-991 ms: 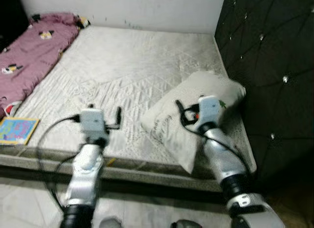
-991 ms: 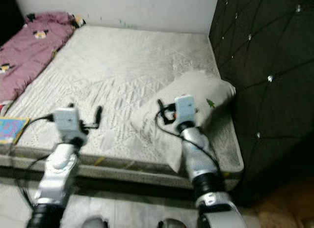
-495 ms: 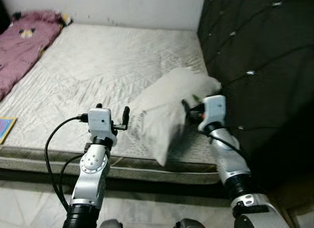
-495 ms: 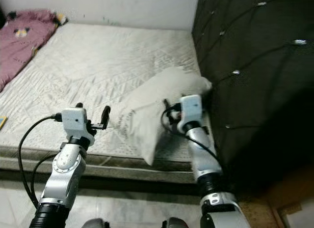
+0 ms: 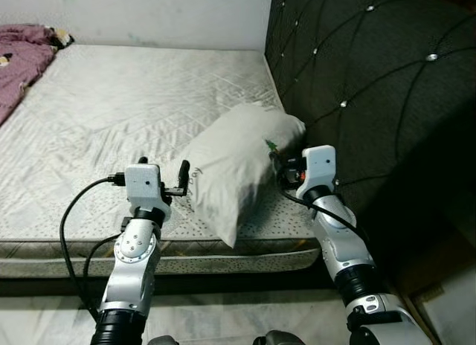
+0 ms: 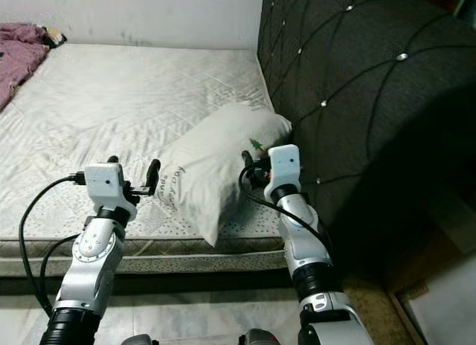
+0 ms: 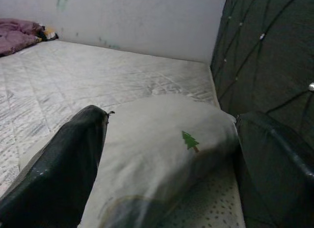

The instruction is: Clean up the room

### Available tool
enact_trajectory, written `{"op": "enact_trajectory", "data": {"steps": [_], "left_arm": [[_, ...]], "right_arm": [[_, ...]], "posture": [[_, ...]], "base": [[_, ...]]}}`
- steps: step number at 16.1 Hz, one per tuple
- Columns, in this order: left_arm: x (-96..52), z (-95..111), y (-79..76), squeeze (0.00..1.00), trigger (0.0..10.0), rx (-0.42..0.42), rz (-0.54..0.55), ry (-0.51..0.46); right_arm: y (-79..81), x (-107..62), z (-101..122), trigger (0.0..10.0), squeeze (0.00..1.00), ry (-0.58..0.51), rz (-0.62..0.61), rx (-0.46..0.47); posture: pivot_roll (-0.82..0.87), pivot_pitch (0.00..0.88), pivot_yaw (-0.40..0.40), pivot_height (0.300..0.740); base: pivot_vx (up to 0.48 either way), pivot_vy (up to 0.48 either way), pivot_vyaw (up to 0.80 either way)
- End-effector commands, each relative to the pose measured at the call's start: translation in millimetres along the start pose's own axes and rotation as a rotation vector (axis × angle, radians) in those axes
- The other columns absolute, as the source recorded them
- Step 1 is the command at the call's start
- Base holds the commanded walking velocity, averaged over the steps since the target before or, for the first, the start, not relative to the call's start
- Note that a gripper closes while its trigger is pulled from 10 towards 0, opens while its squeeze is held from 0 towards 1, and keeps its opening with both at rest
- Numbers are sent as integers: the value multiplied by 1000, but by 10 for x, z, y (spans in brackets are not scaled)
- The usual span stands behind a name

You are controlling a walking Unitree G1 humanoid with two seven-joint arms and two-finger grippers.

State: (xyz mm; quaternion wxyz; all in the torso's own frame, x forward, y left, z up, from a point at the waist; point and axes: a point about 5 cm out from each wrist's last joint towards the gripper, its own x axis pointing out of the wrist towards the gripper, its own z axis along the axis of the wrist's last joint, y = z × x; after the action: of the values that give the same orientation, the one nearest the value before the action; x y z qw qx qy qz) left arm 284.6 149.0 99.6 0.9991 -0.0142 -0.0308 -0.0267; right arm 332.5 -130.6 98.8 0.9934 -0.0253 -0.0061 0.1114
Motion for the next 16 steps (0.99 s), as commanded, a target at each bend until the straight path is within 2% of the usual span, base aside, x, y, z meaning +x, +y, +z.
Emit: {"op": "enact_trajectory", "data": {"steps": [1, 7, 12, 16], "left_arm": [[3, 19, 44, 0, 10000, 2, 6, -4], [5, 19, 43, 0, 10000, -1, 0, -5], [0, 46, 14, 0, 10000, -7, -28, -27], [0, 47, 12, 0, 10000, -9, -32, -27]], "right_arm": [[12, 24, 30, 10000, 0, -5, 2, 6], [12, 24, 26, 10000, 0, -2, 3, 6], [15, 28, 27, 10000, 0, 0, 4, 6], [18, 27, 25, 10000, 0, 1, 5, 5]], "posture": [[-64, 0, -28, 740], [-64, 0, -28, 740], [-64, 0, -28, 740], [-64, 0, -28, 740]], "base": [[0, 480, 0], [0, 480, 0], [0, 0, 0], [284, 0, 0]]}}
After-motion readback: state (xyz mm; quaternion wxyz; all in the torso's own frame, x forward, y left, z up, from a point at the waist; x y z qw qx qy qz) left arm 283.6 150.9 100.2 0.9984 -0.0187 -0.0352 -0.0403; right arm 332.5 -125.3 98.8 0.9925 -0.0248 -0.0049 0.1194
